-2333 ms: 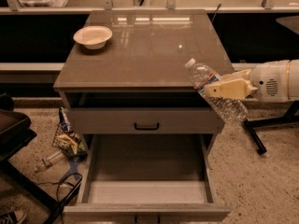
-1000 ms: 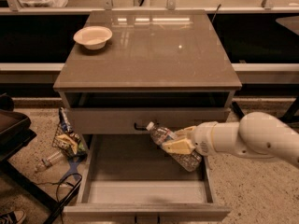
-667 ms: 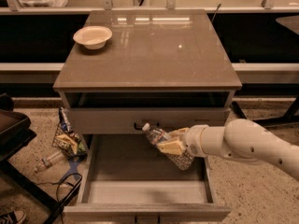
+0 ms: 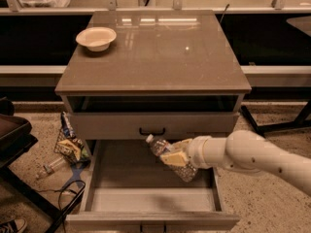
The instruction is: Place water bottle into middle drawer
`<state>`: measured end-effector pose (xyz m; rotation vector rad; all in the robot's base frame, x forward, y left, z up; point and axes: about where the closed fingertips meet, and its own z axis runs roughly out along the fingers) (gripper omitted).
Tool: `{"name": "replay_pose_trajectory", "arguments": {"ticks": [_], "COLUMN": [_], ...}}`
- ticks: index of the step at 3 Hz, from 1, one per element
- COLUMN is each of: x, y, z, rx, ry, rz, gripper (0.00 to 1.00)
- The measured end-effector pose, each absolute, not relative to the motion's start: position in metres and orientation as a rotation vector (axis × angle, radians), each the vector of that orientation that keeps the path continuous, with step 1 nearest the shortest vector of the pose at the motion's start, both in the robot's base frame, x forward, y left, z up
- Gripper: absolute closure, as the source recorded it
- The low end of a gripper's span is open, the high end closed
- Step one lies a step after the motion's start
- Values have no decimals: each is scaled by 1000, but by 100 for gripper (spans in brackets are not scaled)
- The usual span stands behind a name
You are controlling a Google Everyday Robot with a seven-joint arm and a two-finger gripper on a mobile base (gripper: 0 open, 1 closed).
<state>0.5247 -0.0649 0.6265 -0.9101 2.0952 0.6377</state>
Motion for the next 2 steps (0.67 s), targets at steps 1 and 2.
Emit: {"name": "replay_pose_trajectory", "arguments": {"ticks": [1, 2], "x": [524, 523], "y": [-42, -24], "z": [550, 492], "rx": [-978, -1074], "ry": [2122, 2144], "rz": [652, 628], "gripper": [100, 100]}}
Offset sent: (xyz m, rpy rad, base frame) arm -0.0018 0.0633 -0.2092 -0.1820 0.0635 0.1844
